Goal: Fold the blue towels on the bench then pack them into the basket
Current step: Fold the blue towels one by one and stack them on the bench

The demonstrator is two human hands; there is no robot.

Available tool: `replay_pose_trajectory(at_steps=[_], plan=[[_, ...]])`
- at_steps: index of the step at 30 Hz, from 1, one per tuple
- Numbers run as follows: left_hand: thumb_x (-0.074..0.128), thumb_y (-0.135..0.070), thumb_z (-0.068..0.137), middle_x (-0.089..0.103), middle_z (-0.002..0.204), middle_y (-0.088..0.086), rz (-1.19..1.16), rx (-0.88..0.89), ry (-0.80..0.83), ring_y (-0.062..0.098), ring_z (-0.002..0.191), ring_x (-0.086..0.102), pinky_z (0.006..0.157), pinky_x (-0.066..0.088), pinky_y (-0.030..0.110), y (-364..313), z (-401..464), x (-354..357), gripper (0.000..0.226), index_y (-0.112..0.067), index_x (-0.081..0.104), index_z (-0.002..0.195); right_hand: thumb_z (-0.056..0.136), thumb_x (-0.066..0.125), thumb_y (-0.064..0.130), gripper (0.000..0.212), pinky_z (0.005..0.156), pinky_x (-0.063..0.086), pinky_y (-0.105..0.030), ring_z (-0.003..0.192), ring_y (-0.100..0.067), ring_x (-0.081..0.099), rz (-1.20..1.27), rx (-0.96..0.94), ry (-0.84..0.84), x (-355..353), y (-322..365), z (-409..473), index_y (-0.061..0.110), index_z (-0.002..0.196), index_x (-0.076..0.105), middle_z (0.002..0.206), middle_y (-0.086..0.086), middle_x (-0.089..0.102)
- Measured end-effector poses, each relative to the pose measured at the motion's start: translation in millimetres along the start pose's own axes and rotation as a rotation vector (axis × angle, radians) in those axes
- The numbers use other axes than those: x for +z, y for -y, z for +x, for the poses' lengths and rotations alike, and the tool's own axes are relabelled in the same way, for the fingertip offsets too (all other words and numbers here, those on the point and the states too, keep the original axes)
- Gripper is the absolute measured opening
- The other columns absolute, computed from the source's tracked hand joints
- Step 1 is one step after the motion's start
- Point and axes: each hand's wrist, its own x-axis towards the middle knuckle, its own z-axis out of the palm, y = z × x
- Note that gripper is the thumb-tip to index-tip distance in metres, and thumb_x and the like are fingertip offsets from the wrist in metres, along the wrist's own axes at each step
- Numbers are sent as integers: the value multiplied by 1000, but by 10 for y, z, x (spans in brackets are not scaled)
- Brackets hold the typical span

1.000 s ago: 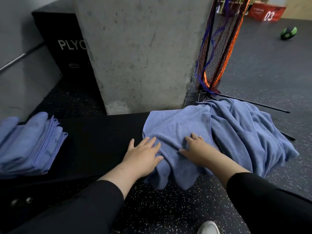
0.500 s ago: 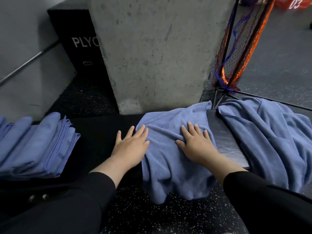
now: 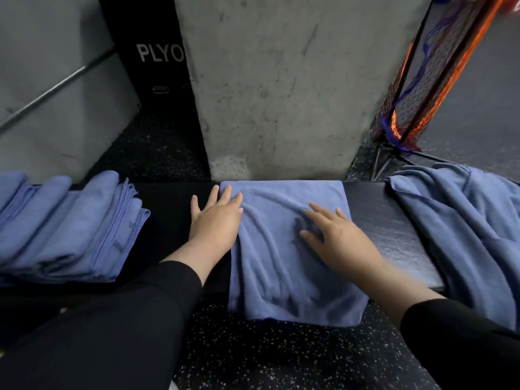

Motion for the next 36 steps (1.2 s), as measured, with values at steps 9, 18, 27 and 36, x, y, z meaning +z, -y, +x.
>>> replay_pose_trajectory(at_steps=[9,18,27,36], plan=[[39,-57,94,69,124,-13,-125,586,-209,9,116,62,102,44,37,29,-352,10,50,-29,74,116,69,-24,86,114,126,-1,-41,155,-13,-4,-170,24,204,147,-86,-7,27,161,7,168,8,-6],[32,-56,104,5,168,-18,-8,329,90,4,155,-3,125,-5,51,92,-260,1,57,-40,22,158,97,46,56,60,122,17,-50,149,-17,31,-55,-12,-42,125,-173,111,23,147,47,160,3,37],[47,-53,95,49,95,-19,-138,575,-216,6,92,51,94,41,35,132,-630,-104,26,-29,57,94,93,50,65,43,78,49,-41,90,-19,57,77,-485,84,-84,189,-366,23,93,60,100,5,57],[37,-75,92,43,146,-12,32,473,0,9,139,34,116,26,39,-29,-1280,-51,61,-32,55,132,94,42,34,19,79,50,-43,98,-25,57,-47,-302,113,-29,391,-704,21,97,55,106,4,56]])
